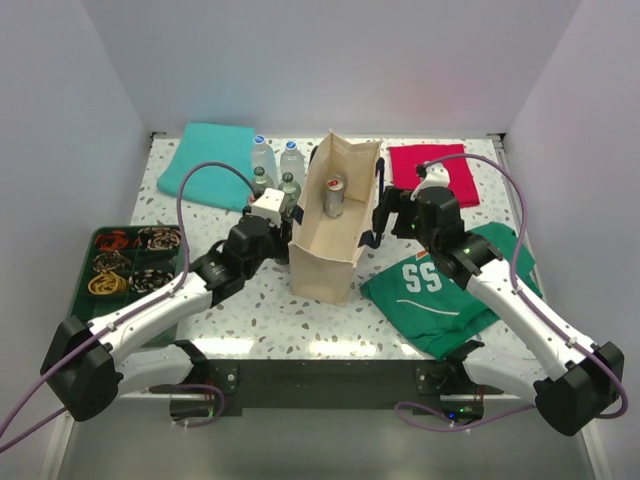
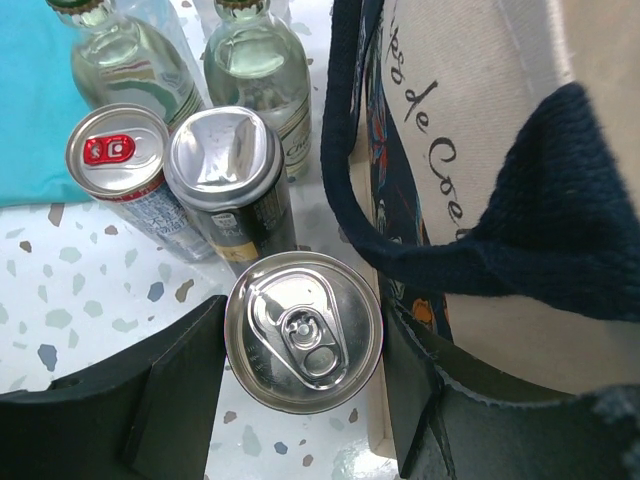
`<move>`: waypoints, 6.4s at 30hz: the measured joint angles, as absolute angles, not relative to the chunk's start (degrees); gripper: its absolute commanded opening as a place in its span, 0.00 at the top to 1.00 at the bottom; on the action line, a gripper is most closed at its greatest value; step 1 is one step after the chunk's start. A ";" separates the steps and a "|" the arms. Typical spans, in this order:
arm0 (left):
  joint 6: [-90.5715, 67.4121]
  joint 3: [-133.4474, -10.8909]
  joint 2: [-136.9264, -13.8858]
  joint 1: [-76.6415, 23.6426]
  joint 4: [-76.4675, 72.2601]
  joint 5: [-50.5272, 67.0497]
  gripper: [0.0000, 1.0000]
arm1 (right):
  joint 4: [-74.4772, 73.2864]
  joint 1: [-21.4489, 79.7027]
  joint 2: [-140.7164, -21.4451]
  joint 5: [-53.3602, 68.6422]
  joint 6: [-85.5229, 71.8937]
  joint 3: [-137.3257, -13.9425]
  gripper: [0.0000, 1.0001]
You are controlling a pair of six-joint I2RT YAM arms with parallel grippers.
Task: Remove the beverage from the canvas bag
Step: Place the drink at the center of the board, then take out the drink from the canvas bag.
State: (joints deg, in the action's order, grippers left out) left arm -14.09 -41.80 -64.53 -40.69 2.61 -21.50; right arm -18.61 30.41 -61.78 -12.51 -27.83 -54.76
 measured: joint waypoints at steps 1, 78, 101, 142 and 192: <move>-14.20 -41.50 -64.79 -40.69 2.17 -21.52 1.00 | -18.61 30.41 -61.78 -12.49 -27.83 -54.76 0.08; -15.38 -45.67 -60.40 -40.69 3.01 -33.04 0.08 | -14.33 30.41 -54.22 -11.90 -27.59 -52.51 0.14; -9.19 -61.28 -57.95 -40.69 9.82 -32.73 0.00 | -13.56 30.41 -64.29 -0.38 -28.03 -54.65 0.48; -3.25 -95.48 -100.27 -40.07 23.22 -5.72 0.00 | -13.80 30.41 -60.38 -4.97 -26.35 -54.08 0.44; -6.87 -111.53 -123.04 -36.62 31.07 -4.23 0.06 | -15.46 30.44 -60.80 -6.98 -24.36 -54.08 0.40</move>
